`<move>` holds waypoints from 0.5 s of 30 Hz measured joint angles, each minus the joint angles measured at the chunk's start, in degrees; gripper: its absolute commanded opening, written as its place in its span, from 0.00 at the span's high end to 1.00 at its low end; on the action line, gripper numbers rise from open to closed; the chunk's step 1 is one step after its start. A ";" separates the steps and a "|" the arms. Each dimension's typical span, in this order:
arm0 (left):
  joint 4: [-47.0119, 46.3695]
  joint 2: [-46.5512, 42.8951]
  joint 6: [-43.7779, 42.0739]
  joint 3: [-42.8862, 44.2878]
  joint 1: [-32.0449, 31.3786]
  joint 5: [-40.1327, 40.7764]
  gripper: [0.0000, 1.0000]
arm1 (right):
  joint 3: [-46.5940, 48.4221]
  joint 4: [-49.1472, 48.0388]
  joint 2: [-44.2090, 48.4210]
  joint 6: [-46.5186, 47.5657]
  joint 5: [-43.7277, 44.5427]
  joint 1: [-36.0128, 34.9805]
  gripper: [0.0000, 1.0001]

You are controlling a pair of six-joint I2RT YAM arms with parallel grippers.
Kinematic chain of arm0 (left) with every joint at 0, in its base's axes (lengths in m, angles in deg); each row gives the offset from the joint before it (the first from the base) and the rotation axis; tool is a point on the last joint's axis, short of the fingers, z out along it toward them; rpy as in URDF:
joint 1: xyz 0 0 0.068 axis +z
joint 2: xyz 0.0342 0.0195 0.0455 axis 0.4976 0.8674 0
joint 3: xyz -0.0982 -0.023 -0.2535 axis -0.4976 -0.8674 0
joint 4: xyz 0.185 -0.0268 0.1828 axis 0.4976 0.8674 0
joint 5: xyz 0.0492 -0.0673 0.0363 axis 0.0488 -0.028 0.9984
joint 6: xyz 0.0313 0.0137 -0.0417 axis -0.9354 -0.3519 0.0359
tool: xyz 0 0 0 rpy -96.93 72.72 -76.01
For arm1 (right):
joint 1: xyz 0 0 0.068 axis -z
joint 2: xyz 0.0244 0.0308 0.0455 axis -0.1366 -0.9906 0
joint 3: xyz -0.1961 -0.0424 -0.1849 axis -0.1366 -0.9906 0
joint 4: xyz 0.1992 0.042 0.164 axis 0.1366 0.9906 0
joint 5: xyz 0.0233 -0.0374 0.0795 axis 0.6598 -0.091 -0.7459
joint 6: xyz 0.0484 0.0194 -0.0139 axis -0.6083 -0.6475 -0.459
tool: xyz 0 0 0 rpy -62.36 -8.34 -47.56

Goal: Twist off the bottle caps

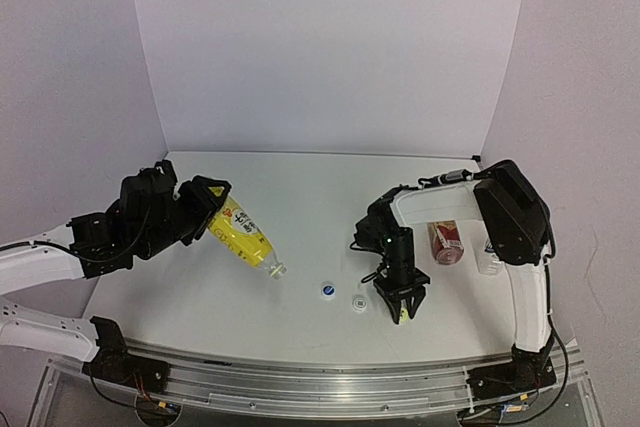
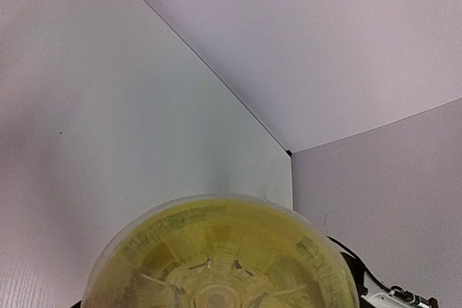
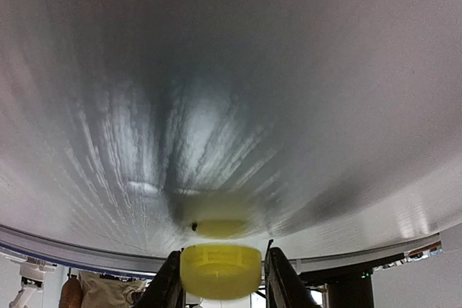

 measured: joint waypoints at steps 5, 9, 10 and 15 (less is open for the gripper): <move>0.01 -0.01 -0.09 0.18 0.00 0.71 1.00 | 0.07 -0.61 0.00 -0.27 0.50 0.00 0.54; 0.00 0.01 -0.20 0.24 0.00 0.86 1.00 | 0.13 -0.84 0.02 -0.37 1.11 0.00 0.39; 0.00 0.03 -0.24 0.30 0.00 0.86 1.00 | 0.20 -0.89 0.06 -0.33 1.39 0.00 0.35; -0.02 0.12 -0.16 1.21 0.00 0.86 1.00 | 0.59 -1.79 4.35 -0.26 3.27 0.00 0.28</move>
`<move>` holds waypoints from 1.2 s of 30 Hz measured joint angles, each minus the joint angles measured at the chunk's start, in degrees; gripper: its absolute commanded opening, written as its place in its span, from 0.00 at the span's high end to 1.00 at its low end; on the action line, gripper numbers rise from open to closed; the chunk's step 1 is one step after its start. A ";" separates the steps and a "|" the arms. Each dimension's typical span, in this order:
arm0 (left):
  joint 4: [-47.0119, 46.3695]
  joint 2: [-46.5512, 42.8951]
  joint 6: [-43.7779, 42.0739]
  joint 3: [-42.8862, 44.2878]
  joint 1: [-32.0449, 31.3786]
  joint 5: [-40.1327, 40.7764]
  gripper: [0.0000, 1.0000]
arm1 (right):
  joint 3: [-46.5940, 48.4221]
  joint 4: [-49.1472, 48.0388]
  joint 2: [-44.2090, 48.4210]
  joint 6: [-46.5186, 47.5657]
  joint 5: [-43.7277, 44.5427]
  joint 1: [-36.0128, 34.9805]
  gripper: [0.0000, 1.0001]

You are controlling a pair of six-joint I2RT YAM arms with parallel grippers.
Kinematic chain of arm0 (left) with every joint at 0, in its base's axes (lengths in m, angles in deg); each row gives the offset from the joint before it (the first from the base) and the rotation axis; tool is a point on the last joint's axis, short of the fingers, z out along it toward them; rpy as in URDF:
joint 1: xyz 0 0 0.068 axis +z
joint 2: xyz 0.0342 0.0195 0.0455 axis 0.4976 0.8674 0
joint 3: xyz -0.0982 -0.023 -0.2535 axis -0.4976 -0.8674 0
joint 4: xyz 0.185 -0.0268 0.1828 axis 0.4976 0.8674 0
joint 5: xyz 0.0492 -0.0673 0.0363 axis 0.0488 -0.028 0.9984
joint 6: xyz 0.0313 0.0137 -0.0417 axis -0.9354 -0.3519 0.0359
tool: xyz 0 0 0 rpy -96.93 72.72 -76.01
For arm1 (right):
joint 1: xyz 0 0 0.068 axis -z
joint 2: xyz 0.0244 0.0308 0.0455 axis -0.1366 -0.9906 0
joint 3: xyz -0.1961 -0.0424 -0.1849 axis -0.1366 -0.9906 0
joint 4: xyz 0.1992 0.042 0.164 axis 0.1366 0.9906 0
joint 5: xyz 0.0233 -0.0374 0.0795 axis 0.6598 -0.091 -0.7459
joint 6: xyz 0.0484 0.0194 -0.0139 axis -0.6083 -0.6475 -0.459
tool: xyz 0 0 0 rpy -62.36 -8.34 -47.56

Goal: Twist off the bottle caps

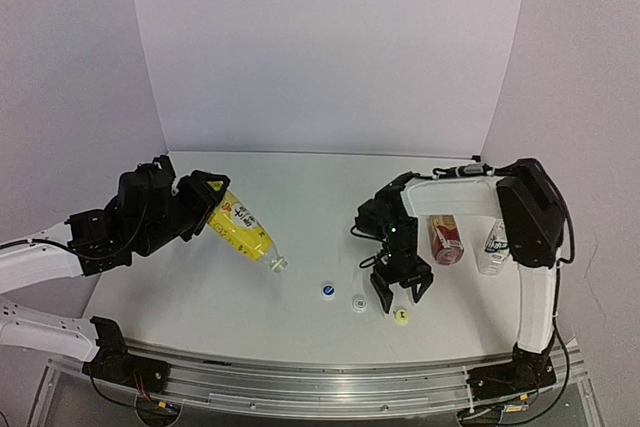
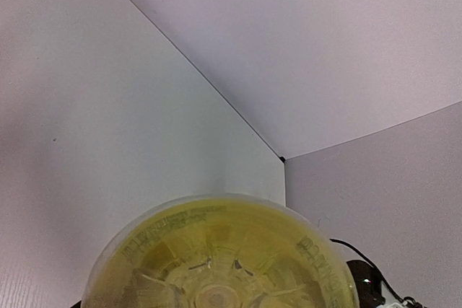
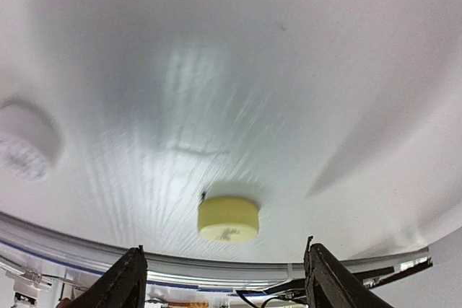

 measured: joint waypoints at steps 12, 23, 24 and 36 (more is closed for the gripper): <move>7.30 -0.20 29.79 -0.23 0.06 -3.72 1.00 | -23.65 -40.68 45.99 21.33 2.27 -7.76 0.23; -1.96 3.49 43.72 -4.56 0.07 -20.37 1.00 | -40.26 -92.43 40.16 44.72 -11.17 -10.59 0.22; -2.93 4.22 43.95 -4.04 0.07 -21.48 1.00 | -40.26 -96.85 38.56 45.18 -12.37 -10.78 0.20; -9.85 9.28 45.29 0.19 0.07 -30.01 1.00 | -35.93 -122.25 31.52 47.29 -24.93 -11.34 0.20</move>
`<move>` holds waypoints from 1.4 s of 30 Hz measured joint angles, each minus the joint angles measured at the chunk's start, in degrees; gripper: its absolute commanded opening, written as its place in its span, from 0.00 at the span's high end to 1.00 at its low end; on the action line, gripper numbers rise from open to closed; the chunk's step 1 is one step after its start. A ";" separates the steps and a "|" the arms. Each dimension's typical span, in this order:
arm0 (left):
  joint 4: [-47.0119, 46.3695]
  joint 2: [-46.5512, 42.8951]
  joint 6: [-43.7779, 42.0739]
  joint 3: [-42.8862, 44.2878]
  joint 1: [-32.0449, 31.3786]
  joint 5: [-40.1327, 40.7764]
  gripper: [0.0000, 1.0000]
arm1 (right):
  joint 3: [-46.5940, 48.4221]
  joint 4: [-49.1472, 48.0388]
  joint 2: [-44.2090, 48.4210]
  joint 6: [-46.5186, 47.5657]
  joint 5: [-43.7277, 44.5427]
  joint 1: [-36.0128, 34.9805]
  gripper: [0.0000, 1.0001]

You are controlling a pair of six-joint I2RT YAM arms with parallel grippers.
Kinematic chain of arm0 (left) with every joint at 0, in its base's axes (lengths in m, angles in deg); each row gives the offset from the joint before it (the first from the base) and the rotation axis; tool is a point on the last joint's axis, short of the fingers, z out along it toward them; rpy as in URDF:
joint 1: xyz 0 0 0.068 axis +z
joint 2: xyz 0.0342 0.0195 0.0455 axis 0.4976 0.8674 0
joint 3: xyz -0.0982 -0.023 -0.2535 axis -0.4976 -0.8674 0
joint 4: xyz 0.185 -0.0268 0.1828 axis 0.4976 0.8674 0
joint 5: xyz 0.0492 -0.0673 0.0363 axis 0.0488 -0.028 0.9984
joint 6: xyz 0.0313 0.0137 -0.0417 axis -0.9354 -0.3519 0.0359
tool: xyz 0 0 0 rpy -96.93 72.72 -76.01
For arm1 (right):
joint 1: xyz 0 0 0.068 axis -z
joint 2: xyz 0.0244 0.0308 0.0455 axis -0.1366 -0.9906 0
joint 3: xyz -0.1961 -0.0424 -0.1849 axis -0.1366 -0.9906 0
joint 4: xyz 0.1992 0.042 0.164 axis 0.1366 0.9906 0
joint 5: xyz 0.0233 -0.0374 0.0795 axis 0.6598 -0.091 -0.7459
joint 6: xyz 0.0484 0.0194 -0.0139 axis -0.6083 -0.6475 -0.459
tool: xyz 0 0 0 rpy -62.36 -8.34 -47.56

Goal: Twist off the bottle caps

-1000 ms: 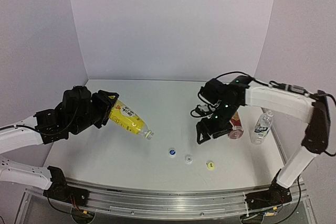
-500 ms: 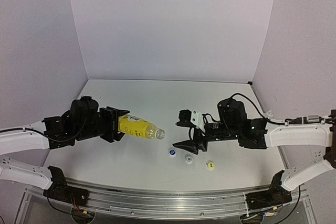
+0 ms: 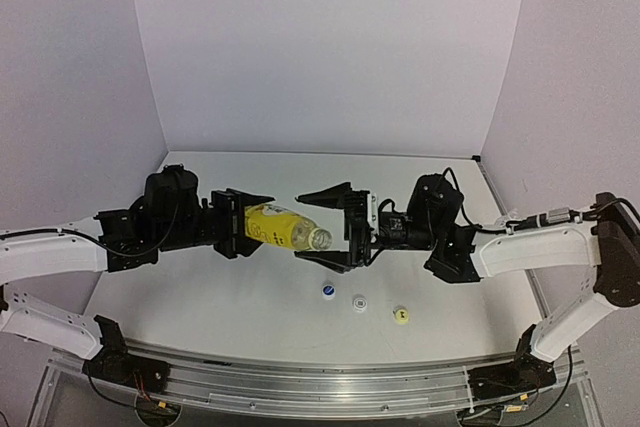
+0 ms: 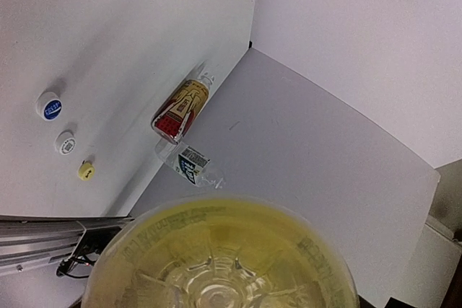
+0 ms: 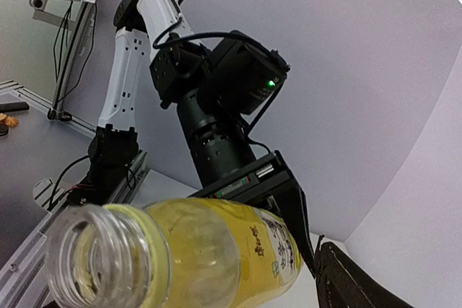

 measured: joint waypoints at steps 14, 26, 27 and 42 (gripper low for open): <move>-6.00 3.90 0.04 -0.17 0.00 -4.85 1.00 | 2.57 -1.98 -0.61 -0.60 -9.41 -1.51 0.31; -9.00 3.90 2.34 -2.37 0.35 -6.06 1.00 | 4.00 2.48 -0.51 7.60 -6.94 -2.52 0.68; -9.48 3.90 2.63 -2.45 0.40 -6.11 0.99 | 4.34 2.99 -0.47 8.41 -6.59 -2.65 0.73; -9.65 1.52 1.32 -3.09 0.19 -4.90 0.01 | 4.42 6.07 0.79 10.46 1.14 -5.39 1.00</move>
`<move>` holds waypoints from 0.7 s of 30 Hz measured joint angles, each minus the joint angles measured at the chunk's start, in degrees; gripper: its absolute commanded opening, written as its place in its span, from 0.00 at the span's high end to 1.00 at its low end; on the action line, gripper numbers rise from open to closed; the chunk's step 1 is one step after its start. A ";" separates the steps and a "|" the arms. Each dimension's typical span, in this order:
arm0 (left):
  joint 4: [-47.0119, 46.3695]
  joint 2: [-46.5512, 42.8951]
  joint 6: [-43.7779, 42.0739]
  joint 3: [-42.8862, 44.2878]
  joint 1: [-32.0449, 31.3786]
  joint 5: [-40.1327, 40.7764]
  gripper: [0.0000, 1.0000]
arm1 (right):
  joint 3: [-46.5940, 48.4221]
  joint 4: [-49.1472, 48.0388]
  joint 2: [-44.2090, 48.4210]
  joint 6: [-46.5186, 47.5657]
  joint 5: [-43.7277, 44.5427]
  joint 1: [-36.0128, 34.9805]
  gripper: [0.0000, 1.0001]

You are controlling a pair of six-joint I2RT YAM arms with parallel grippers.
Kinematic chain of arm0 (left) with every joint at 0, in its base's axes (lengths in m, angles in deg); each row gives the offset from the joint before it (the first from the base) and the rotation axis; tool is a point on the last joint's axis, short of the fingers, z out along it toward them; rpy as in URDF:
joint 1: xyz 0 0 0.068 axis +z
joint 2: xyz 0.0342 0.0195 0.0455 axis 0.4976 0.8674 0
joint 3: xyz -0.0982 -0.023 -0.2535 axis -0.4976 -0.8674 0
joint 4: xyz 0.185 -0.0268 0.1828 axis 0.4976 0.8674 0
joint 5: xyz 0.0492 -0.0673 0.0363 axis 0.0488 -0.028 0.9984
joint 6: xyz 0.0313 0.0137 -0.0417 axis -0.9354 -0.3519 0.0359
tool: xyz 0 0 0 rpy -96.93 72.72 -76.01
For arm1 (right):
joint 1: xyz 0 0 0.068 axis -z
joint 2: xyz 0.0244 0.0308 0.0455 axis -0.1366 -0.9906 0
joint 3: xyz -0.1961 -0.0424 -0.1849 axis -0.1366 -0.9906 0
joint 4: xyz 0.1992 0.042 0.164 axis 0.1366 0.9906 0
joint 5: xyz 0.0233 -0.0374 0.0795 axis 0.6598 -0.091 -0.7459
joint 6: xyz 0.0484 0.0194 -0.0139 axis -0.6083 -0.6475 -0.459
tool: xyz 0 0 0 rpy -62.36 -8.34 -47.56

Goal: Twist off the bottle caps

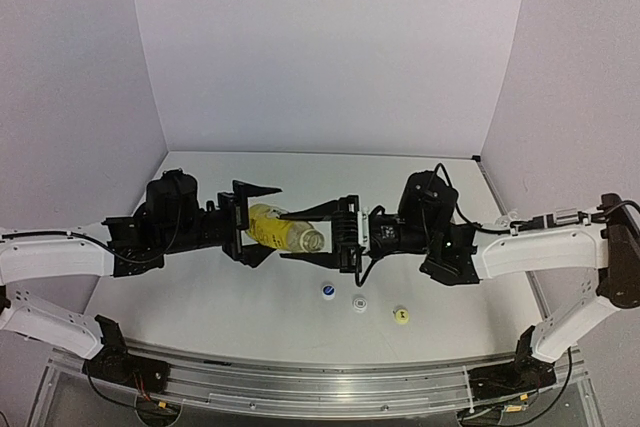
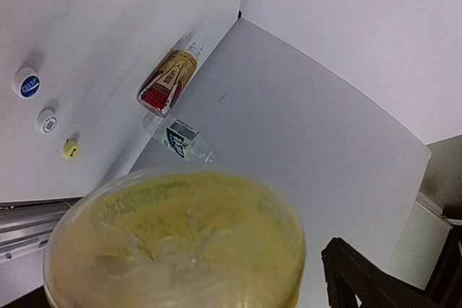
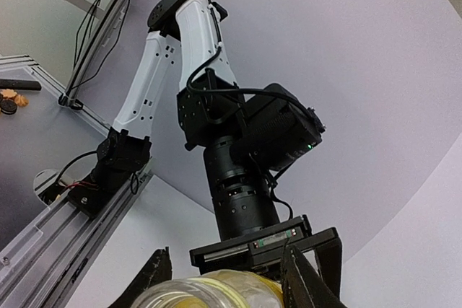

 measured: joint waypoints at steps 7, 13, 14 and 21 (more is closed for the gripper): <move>6.07 -2.80 -0.10 0.22 -0.15 2.38 0.00 | -1.03 -2.36 0.03 -3.40 10.12 -0.45 1.00; 17.83 -3.24 -2.72 3.39 -0.15 3.52 0.00 | -0.79 -0.53 1.07 -7.76 23.39 -0.45 1.00; 20.03 -3.14 -3.85 4.35 -0.15 3.54 0.00 | -0.37 1.36 1.51 -9.08 26.25 -0.45 1.00; 34.33 -1.78 -18.80 13.26 -0.19 9.93 0.00 | 13.53 34.83 4.83 -30.05 43.16 5.60 1.00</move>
